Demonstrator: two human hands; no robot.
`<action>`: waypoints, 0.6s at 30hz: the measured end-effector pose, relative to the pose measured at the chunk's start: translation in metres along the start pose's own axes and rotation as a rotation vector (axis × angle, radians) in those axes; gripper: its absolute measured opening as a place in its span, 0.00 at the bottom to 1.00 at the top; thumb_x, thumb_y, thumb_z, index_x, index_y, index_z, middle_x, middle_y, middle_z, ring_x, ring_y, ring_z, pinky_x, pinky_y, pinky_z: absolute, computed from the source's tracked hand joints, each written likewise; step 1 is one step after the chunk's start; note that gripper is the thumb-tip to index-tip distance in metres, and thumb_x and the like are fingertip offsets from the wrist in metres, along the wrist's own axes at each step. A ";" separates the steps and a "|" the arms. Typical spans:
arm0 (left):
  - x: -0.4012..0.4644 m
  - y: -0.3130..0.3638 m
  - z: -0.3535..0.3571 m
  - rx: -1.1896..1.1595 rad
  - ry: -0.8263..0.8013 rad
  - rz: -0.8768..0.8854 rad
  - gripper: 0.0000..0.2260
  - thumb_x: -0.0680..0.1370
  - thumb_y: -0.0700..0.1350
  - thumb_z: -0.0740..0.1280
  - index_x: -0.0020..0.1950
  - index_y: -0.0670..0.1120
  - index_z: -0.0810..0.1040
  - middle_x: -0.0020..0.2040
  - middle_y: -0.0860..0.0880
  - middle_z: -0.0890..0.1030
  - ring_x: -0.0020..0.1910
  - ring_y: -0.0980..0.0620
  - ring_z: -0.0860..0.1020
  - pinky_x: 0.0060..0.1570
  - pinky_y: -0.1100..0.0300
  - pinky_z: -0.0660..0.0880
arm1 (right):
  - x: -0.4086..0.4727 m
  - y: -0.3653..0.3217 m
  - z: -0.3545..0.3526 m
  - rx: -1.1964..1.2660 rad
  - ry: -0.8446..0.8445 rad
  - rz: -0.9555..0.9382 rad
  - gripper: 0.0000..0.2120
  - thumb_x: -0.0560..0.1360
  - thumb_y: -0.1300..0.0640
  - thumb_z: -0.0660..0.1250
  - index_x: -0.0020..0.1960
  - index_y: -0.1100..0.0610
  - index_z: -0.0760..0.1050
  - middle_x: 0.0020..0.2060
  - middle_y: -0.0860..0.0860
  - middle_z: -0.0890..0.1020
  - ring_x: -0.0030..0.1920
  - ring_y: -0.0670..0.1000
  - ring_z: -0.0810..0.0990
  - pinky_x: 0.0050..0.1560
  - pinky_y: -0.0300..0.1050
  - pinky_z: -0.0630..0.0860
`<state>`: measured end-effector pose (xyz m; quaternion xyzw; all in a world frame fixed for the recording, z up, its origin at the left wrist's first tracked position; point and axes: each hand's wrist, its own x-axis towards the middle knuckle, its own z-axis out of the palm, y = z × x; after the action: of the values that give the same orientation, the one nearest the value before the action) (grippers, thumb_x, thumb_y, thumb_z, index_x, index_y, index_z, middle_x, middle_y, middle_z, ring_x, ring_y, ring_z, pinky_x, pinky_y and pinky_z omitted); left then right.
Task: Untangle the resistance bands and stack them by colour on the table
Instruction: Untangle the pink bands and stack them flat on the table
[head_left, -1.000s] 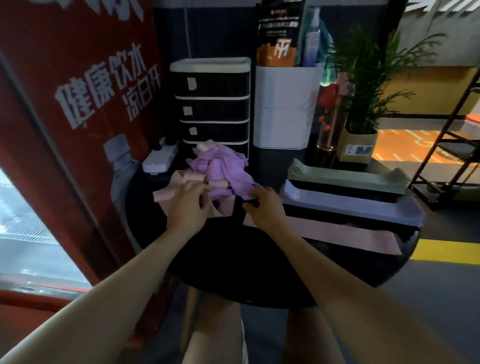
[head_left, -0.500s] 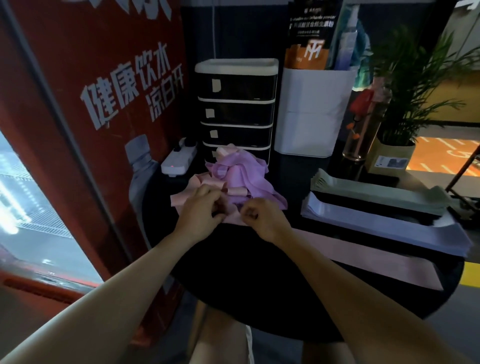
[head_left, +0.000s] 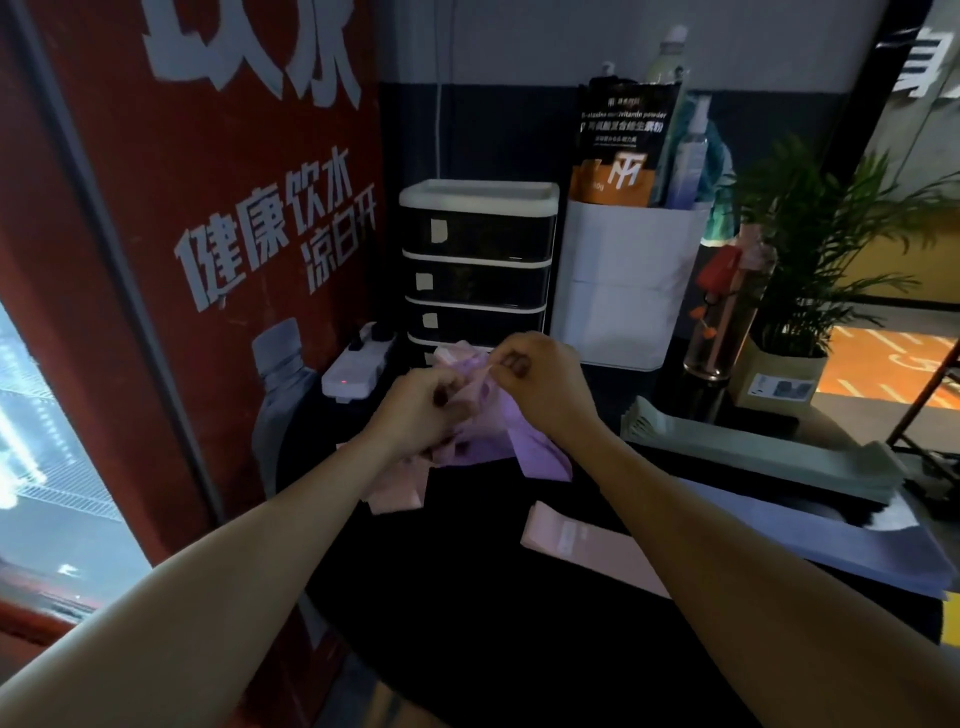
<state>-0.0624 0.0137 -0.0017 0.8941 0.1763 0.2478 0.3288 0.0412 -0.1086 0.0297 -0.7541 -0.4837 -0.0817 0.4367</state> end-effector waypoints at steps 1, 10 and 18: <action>0.003 0.003 -0.003 -0.008 0.038 0.012 0.11 0.74 0.39 0.69 0.35 0.49 0.72 0.33 0.53 0.73 0.32 0.59 0.70 0.33 0.70 0.66 | 0.004 0.000 -0.003 0.021 0.023 0.005 0.05 0.71 0.66 0.67 0.41 0.59 0.81 0.35 0.50 0.81 0.33 0.44 0.75 0.39 0.34 0.72; 0.023 0.006 -0.043 -0.072 0.095 -0.004 0.02 0.75 0.43 0.69 0.45 0.45 0.79 0.43 0.47 0.81 0.41 0.53 0.79 0.37 0.67 0.72 | 0.035 -0.014 -0.014 0.098 0.126 -0.056 0.04 0.72 0.64 0.68 0.42 0.58 0.81 0.34 0.45 0.78 0.33 0.40 0.75 0.37 0.27 0.72; 0.022 -0.002 -0.055 -0.145 0.113 0.026 0.09 0.79 0.43 0.63 0.42 0.40 0.77 0.34 0.47 0.76 0.31 0.59 0.73 0.33 0.66 0.68 | 0.049 -0.015 -0.021 0.225 0.191 -0.031 0.02 0.73 0.64 0.68 0.44 0.59 0.79 0.34 0.42 0.77 0.34 0.40 0.75 0.37 0.26 0.72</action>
<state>-0.0754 0.0529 0.0401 0.8548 0.1646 0.3142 0.3788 0.0605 -0.0899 0.0780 -0.6816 -0.4574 -0.1050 0.5613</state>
